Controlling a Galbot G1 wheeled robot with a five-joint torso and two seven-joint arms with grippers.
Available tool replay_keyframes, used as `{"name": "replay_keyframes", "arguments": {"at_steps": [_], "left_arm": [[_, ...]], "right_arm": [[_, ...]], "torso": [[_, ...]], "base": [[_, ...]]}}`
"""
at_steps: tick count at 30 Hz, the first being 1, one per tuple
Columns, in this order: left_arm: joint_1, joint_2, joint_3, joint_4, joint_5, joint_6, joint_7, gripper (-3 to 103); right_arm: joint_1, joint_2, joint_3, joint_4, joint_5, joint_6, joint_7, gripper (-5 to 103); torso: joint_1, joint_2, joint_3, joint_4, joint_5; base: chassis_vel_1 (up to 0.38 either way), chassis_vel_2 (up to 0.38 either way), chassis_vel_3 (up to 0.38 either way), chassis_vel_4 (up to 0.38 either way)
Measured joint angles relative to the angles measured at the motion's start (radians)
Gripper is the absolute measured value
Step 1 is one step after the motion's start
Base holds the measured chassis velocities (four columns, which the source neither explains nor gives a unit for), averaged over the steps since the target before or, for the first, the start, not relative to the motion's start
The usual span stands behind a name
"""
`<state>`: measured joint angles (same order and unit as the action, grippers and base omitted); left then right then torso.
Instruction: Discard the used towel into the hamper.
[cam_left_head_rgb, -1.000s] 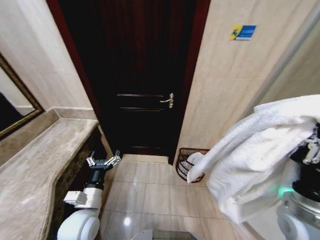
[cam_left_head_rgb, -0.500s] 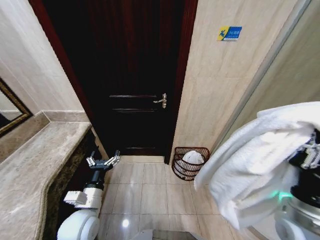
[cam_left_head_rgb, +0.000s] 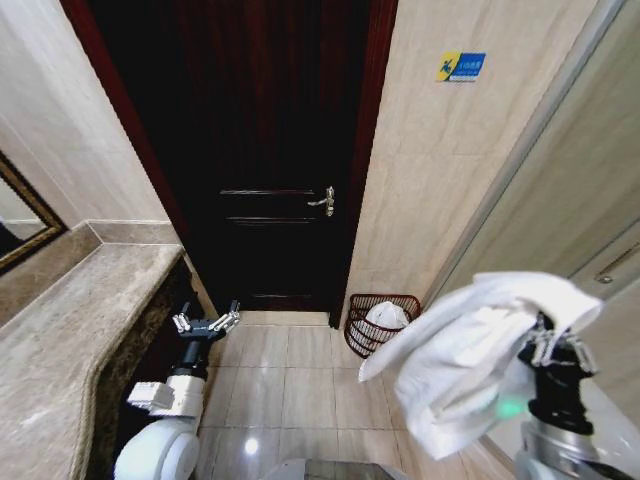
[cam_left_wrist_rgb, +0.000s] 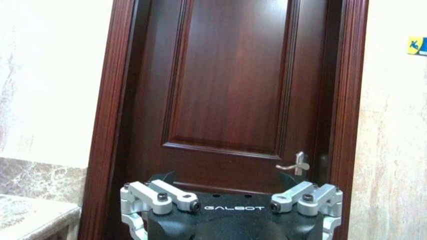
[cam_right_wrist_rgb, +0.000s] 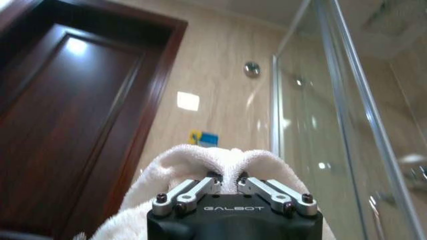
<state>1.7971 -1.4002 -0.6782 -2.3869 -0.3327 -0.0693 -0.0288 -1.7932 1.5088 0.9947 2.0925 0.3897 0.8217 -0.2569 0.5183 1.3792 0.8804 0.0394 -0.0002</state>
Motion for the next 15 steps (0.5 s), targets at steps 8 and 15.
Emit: {"name": "replay_keyframes", "arguments": {"at_steps": [8, 15], "left_arm": [[0.0, 0.0, 0.0, 0.0, 0.0, 0.0, 0.0, 100], [0.0, 0.0, 0.0, 0.0, 0.0, 0.0, 0.0, 100]], "right_arm": [[0.004, 0.009, -0.006, -0.068, 0.036, 0.001, -0.012, 8], [0.047, 0.007, -0.027, -0.188, 0.019, 0.006, -0.035, 8]], "torso": [[0.0, -0.001, 0.0, 0.0002, 0.0], [-0.001, -0.001, -0.001, 0.0005, 0.0006]], "base": [[0.0, 0.0, 0.0, 0.0], [0.0, 0.0, 0.0, 0.0]]}}
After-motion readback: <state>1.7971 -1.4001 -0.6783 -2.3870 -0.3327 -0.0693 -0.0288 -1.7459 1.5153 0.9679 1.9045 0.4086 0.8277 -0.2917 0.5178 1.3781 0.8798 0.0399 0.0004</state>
